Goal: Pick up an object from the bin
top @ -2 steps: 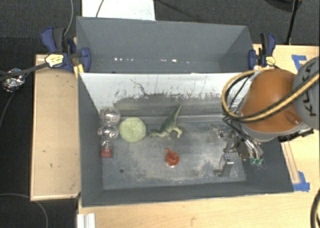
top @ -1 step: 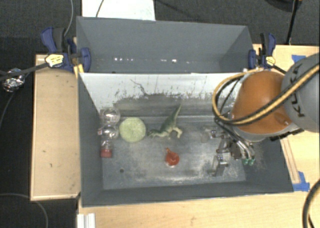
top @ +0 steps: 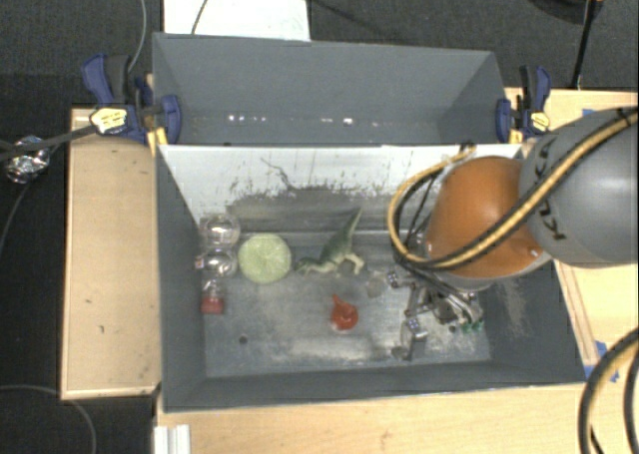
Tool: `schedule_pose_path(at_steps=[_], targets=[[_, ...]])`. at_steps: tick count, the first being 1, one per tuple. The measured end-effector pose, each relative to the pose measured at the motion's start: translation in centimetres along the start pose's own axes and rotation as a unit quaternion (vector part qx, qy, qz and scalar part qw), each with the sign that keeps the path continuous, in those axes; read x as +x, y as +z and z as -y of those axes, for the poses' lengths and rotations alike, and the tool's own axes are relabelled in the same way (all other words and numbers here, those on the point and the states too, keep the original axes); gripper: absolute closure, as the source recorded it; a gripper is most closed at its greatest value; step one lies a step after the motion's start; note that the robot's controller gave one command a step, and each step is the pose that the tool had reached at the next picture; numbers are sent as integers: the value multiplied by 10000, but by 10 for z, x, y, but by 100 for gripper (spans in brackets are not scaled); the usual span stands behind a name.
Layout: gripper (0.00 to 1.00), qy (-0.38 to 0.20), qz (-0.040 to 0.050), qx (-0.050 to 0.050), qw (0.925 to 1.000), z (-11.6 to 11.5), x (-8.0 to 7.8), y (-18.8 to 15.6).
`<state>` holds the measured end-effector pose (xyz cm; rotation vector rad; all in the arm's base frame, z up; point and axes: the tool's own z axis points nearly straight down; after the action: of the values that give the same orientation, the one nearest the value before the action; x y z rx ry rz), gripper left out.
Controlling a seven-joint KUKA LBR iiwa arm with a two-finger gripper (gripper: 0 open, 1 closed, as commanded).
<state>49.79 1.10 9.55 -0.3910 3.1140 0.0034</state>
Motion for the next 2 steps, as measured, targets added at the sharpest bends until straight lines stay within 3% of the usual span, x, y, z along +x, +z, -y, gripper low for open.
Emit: schedule_pose_path(at_steps=[1, 2], targets=[[0, -329, -11, 14, 9995, -6, -2, 14], [0, 935, 13, 13, 9956, -19, -17, 17]])
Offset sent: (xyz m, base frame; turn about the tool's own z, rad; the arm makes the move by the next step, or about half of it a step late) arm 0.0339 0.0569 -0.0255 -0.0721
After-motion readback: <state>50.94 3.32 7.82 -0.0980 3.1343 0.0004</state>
